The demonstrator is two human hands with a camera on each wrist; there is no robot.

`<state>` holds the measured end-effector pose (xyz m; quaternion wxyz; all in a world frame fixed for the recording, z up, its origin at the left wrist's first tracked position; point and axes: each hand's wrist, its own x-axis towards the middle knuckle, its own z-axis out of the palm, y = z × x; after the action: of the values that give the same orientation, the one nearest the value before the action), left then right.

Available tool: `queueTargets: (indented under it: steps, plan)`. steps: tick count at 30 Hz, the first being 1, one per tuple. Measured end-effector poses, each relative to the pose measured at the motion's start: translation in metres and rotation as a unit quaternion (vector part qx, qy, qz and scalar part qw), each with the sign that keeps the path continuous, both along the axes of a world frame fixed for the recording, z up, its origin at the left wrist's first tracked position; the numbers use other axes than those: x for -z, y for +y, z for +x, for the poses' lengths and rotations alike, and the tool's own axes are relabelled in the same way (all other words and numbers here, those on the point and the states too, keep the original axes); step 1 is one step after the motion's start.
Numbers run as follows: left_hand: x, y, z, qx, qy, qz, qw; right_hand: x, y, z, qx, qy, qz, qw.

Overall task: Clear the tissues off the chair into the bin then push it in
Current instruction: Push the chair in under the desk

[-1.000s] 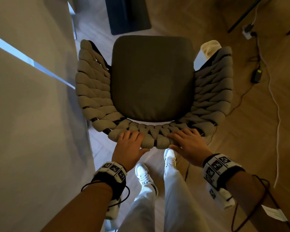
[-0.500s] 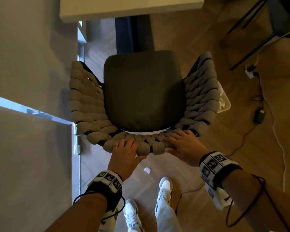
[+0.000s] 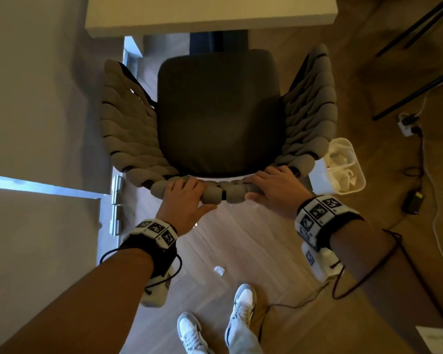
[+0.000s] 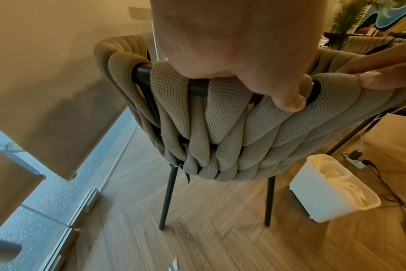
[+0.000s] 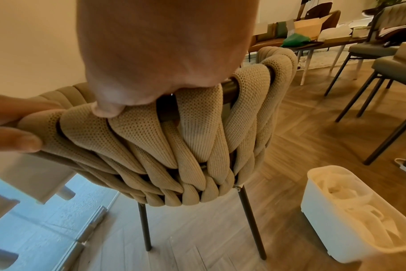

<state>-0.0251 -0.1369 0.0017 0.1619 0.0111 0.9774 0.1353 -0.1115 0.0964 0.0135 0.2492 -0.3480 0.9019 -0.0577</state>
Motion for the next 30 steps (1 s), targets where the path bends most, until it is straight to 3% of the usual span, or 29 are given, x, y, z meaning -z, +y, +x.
queueTargets:
  steps: [30]
  plan:
    - [0.014, -0.072, -0.224, 0.025, 0.037, -0.028, 0.999, 0.011, -0.065, -0.211, 0.020, 0.063, -0.038, 0.997]
